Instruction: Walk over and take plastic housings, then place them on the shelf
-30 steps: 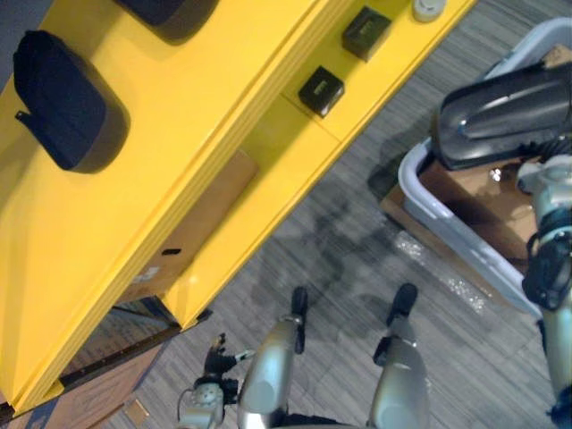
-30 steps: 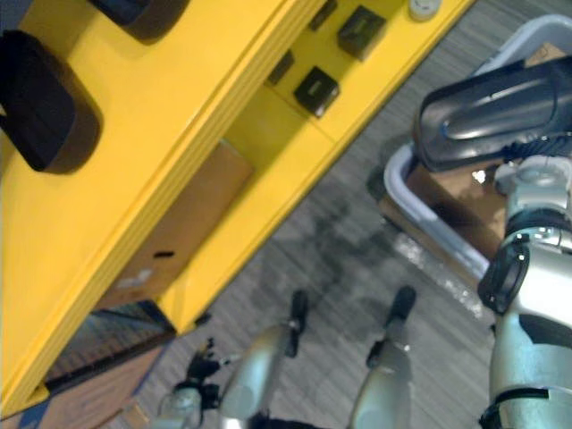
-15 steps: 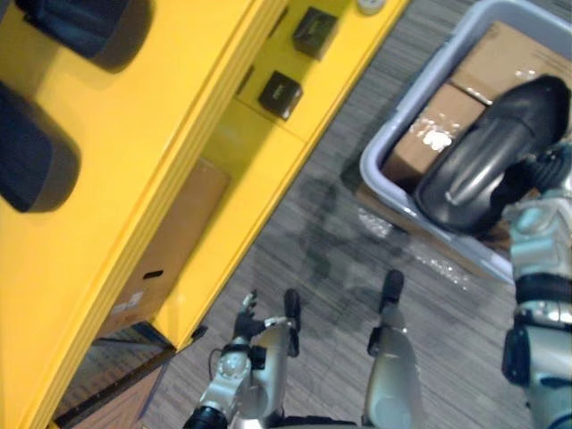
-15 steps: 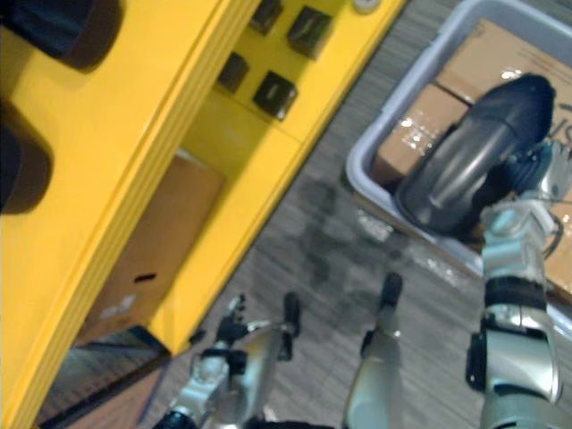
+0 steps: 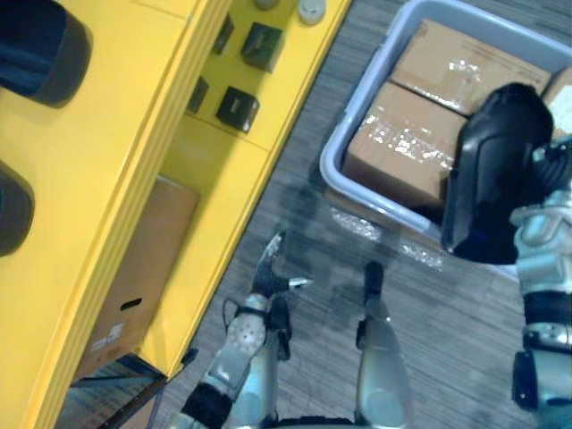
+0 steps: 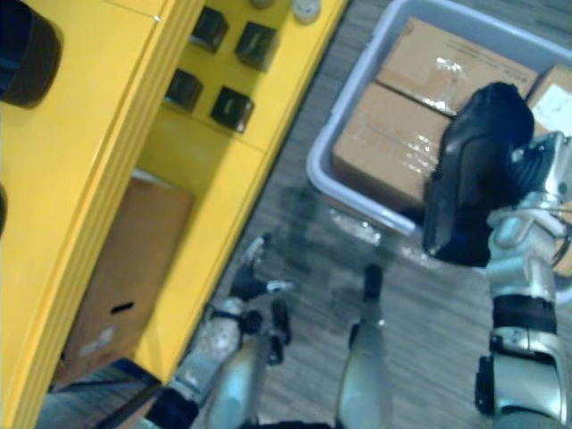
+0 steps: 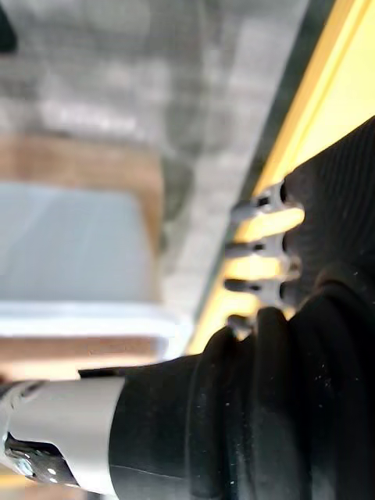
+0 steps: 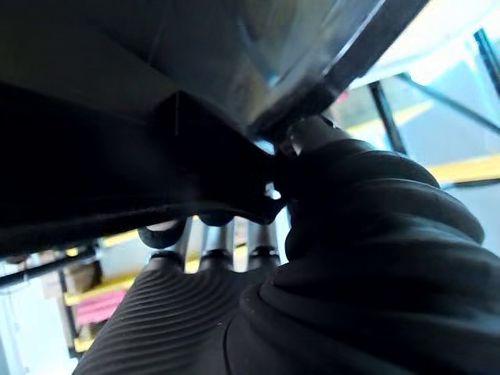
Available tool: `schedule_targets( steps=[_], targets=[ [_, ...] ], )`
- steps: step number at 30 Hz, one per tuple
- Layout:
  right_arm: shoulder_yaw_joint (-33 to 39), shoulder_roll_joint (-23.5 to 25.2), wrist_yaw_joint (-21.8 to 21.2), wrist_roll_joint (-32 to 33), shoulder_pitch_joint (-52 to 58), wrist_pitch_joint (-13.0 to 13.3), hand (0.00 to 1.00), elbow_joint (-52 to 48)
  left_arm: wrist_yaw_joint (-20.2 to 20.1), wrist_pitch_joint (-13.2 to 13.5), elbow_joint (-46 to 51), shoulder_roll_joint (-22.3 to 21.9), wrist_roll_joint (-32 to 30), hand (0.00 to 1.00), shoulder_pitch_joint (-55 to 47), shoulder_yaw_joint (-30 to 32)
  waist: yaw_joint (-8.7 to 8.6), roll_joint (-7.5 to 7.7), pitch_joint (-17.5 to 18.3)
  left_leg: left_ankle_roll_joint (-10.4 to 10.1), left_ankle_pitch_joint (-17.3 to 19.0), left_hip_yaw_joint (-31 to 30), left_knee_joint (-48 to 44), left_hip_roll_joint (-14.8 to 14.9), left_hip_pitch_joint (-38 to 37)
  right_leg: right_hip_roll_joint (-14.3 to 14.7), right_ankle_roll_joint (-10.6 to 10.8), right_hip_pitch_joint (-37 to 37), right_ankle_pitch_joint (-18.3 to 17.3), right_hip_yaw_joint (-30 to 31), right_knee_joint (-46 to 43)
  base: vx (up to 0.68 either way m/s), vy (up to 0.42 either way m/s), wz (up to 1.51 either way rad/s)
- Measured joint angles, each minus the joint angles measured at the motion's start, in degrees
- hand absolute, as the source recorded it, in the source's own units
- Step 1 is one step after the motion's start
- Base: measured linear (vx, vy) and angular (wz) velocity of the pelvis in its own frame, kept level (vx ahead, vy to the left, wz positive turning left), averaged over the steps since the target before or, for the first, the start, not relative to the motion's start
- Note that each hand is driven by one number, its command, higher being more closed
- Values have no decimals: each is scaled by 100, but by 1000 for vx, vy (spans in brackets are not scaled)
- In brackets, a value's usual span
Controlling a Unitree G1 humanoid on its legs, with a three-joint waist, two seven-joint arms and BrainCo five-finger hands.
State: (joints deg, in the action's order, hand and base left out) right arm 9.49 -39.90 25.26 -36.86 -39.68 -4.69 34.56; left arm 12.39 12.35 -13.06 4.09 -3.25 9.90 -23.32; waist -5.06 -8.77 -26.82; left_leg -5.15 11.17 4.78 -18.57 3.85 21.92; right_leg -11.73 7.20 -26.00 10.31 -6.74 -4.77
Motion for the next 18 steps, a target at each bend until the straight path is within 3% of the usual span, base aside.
schedule_targets(
  steps=[4, 10, 11, 14, 16, 18],
  targets=[
    [-226, -84, 50, 4, -747, -19, 100, 768, 39, -3, -1, -42, 2, 0, 666, -327, -56, -1, 0, 3, -4, 84, 13, -7, 6, -24, 7, -95, 10, 91, -61, -16, -4, -10],
    [-127, -201, 360, 68, -1599, -70, 100, 1197, 288, -2, -54, -614, 62, 0, 1692, -749, 4, -2, 1, 58, -95, 253, 95, -107, -6, -178, -14, -433, -106, 218, -568, -13, 4, -3],
    [-59, -204, 366, 71, -1600, -70, 0, 1204, 302, -2, -60, -676, 73, 0, 1725, -771, 4, -2, 1, 56, -93, 262, 81, -110, -5, -217, -4, -437, -160, 215, -618, -16, -3, 9],
    [130, -218, 358, 223, -1669, -70, 0, 1355, 337, 0, -89, -876, 218, 0, 1772, -899, 78, -3, 2, 25, -55, 529, 36, 13, 25, -264, -31, -591, -393, 204, -953, -22, -45, 6],
    [125, -235, 344, 229, -1672, -70, 0, 1397, 333, -1, -227, -1084, 330, 0, 1797, -908, 62, -9, 6, -62, -128, 1121, 2, 290, 26, -338, -9, -732, -540, 184, -1239, -6, -82, 17],
    [59, -241, 344, 224, -1672, -70, 0, 1403, 332, -2, -266, -1145, 342, 0, 1809, -925, 98, -9, 6, -68, -133, 1173, -31, 281, 35, -375, 2, -791, -571, 200, -1331, 3, -9, 6]
  ],
)
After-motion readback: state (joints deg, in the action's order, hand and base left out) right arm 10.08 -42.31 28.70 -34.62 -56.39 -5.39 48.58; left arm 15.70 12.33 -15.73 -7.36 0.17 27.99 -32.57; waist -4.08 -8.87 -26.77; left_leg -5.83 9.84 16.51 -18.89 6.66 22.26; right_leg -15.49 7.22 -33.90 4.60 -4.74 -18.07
